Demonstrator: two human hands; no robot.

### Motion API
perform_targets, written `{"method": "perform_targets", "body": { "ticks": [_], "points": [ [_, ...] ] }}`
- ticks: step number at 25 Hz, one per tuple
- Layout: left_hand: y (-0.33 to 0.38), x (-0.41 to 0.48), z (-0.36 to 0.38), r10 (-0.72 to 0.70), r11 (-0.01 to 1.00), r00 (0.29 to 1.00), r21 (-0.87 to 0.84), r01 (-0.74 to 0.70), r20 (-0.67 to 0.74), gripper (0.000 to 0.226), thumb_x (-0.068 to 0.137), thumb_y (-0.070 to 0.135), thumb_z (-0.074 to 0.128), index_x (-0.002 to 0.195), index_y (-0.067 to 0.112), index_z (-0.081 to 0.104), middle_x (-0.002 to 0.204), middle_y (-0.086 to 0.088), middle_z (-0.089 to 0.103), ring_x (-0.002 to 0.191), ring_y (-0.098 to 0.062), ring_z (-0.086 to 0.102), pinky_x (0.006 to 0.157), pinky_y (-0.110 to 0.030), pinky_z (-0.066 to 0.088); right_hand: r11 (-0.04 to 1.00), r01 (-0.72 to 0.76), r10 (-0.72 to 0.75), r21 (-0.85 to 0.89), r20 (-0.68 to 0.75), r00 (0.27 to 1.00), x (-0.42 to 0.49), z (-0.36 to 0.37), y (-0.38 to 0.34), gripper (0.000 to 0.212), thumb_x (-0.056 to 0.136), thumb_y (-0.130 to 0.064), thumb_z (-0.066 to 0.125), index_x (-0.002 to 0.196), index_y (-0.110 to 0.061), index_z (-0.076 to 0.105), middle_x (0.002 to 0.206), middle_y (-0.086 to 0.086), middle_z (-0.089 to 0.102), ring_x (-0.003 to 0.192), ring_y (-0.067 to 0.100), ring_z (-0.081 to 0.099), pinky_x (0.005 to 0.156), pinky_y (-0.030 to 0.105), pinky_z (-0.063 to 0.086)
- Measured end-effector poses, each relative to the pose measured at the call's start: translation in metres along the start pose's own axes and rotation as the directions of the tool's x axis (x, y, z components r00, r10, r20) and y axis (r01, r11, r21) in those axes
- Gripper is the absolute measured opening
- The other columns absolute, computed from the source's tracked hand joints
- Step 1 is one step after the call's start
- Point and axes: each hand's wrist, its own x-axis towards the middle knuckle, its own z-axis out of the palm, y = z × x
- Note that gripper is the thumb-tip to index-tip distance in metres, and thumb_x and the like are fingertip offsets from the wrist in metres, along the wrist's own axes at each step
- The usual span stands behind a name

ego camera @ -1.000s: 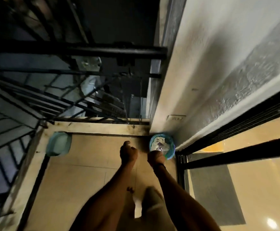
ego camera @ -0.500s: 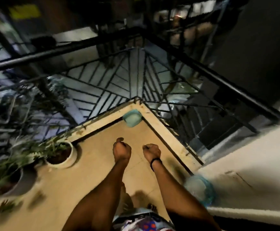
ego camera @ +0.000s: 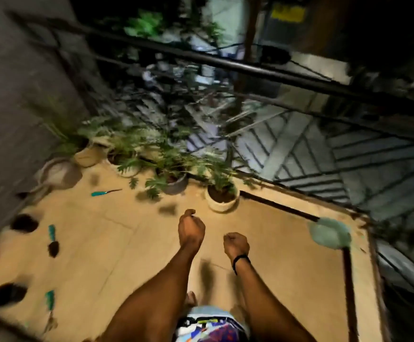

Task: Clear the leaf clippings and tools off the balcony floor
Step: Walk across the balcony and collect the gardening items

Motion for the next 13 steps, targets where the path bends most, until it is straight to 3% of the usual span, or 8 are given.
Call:
{"method": "perform_targets", "body": {
  "ticks": [4,7,11,13],
  "points": [
    [-0.059,0.076,-0.112,-0.208,0.977,0.945,-0.100,0.188,-0.253,0.028,0.092,0.010,0.053,0.117,0.006,0.063,0.101,-0.018,0.070,0.098,-0.037,0.064,0.085,-0.037,0.047,0.982,0.124,-0.086,-0.141,0.248,0.965,0.009,0.131,-0.080,0.007,0.083,-0.026,0.065,0.077,-0.024,0.069,0.094,0.005,0.075,0.093,0.030,0.069,0.086,0.041,0.057],
    [-0.093,0.119,-0.173,-0.388,0.919,0.842,-0.223,0.324,-0.375,0.028,0.093,0.011,0.053,0.119,0.010,0.063,0.103,-0.016,0.070,0.097,-0.036,0.064,0.082,-0.034,0.049,0.963,0.215,-0.142,-0.161,0.373,0.917,-0.023,0.199,-0.156,0.011,0.083,-0.023,0.064,0.074,-0.021,0.069,0.090,0.004,0.074,0.090,0.028,0.068,0.084,0.039,0.057],
    [-0.127,0.177,-0.227,-0.513,0.857,0.725,-0.324,0.401,-0.460,0.030,0.093,0.012,0.053,0.122,0.009,0.061,0.108,-0.016,0.068,0.101,-0.034,0.063,0.085,-0.033,0.047,0.879,0.389,-0.189,-0.276,0.547,0.816,-0.037,0.280,-0.239,0.011,0.089,-0.022,0.056,0.080,-0.019,0.062,0.088,0.004,0.067,0.087,0.023,0.062,0.080,0.027,0.052],
    [-0.137,0.212,-0.248,-0.587,0.809,0.663,-0.368,0.458,-0.465,0.032,0.094,0.011,0.053,0.125,0.009,0.060,0.108,-0.014,0.069,0.101,-0.032,0.063,0.086,-0.033,0.047,0.849,0.443,-0.206,-0.290,0.589,0.781,-0.025,0.323,-0.277,0.012,0.087,-0.020,0.057,0.083,-0.015,0.067,0.089,0.006,0.070,0.089,0.024,0.065,0.079,0.027,0.051]
  ]
}}
